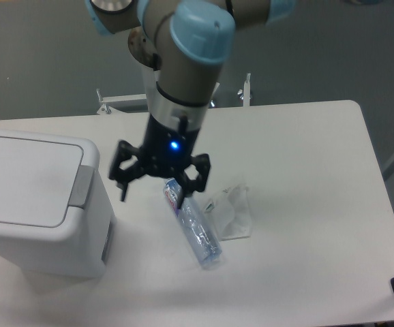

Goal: Open the trash can
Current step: 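Move the open gripper over to the white trash bin's lid edge, then push the gripper against the lid edge to flip the lid open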

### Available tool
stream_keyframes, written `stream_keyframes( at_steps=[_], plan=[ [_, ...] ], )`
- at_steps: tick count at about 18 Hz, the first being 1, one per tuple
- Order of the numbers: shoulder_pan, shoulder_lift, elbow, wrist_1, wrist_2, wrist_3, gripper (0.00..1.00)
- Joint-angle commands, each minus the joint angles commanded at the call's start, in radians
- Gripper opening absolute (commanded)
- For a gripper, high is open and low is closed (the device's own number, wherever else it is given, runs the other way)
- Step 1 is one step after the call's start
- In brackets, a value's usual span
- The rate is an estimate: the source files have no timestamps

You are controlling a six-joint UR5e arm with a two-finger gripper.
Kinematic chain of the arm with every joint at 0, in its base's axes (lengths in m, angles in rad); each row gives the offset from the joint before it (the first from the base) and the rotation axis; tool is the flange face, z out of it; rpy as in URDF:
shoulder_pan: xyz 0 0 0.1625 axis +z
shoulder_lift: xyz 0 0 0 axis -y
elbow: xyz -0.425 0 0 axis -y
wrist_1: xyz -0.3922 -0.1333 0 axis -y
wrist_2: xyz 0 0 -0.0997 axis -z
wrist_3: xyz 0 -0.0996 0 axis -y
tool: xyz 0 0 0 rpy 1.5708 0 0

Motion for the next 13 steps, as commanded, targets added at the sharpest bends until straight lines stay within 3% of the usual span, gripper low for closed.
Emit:
stream_keyframes(
  at_steps=[5,13],
  plan=[
    [-0.028,0.0,-0.035,0.008,0.008,0.003,1.0],
    [-0.034,-0.002,-0.041,0.009,0.009,0.002,1.0]
  ],
)
